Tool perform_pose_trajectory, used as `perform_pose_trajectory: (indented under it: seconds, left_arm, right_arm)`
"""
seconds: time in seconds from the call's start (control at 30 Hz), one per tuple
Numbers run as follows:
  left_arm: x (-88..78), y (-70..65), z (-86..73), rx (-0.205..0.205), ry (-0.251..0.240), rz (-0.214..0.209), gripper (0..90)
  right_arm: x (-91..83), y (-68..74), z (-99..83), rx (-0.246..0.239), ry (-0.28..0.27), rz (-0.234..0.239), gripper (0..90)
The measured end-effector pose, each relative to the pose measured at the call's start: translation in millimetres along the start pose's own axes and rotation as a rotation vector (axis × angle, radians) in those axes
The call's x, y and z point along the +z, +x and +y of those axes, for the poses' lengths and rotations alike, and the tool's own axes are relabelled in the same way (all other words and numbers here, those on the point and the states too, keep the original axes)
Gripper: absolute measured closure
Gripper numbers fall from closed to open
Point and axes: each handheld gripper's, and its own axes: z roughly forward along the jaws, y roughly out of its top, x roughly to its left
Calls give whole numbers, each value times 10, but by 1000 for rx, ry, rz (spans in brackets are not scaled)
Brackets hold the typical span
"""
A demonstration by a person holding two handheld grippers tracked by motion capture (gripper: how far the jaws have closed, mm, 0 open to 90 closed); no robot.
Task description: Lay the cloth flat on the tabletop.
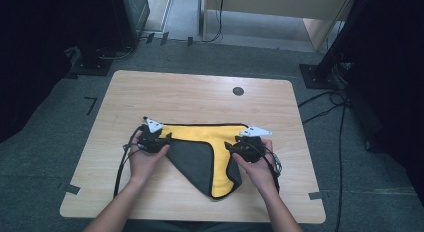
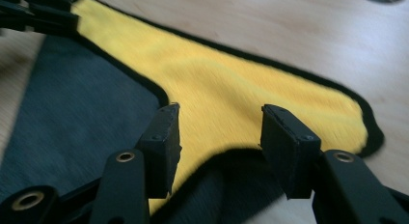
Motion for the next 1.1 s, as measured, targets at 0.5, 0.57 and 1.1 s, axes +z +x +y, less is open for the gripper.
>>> perform_pose_trajectory:
  seconds: [0.5,0.57,1.1]
  left_arm:
    - [176,-677,-86,129,56,-78,557]
    - [152,-688,-93,145,49,-75,790]
    - [-698,42,-673,99,39,-235,894]
  right_arm:
    - [34,126,-389,-2,28,-13,490]
    - [116,130,-459,-7,81,-58,601]
    - [98,121,-534,-9,58,-108,658]
